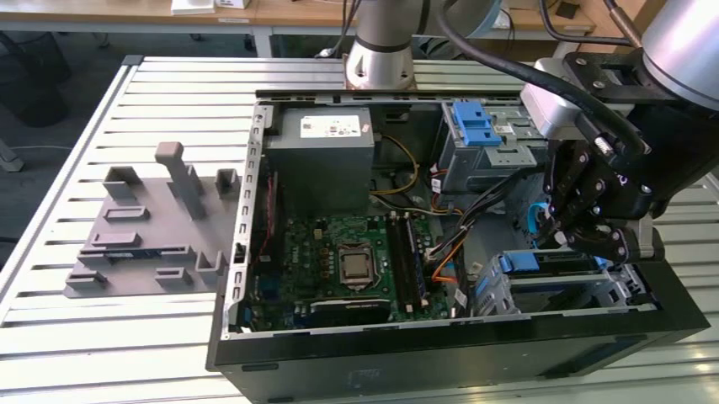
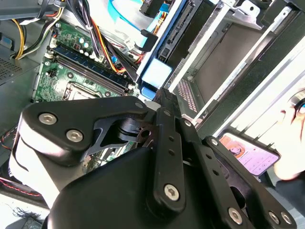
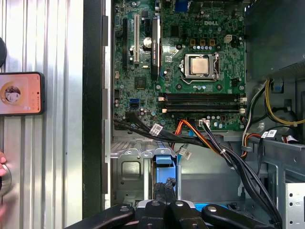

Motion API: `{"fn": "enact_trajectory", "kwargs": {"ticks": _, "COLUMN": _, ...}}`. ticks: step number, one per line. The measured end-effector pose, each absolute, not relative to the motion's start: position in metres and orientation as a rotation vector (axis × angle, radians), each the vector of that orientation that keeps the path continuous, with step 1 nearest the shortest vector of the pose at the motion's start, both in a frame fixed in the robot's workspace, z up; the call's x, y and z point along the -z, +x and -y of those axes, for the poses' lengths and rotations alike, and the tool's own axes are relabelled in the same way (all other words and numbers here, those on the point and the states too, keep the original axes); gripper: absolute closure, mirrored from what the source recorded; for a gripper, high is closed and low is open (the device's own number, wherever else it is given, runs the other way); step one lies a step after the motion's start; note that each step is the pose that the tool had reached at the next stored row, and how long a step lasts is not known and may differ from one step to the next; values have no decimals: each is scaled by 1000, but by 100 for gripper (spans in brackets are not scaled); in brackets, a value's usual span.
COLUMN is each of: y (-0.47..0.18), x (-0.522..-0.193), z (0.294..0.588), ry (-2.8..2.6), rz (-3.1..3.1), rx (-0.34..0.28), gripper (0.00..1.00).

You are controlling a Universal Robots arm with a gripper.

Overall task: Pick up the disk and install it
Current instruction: 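Insert the first disk wire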

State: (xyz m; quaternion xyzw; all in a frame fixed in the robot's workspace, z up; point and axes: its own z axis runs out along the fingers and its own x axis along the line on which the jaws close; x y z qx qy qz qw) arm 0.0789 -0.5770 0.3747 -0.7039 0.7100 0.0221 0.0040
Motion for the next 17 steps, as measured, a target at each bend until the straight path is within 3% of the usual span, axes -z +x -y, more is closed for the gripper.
{"fn": "enact_trajectory", "kwargs": {"ticks": 17, "y": 113, "x": -374, "z": 577, "ry": -2204, "rz": -2223, "rx": -67, "gripper": 89}}
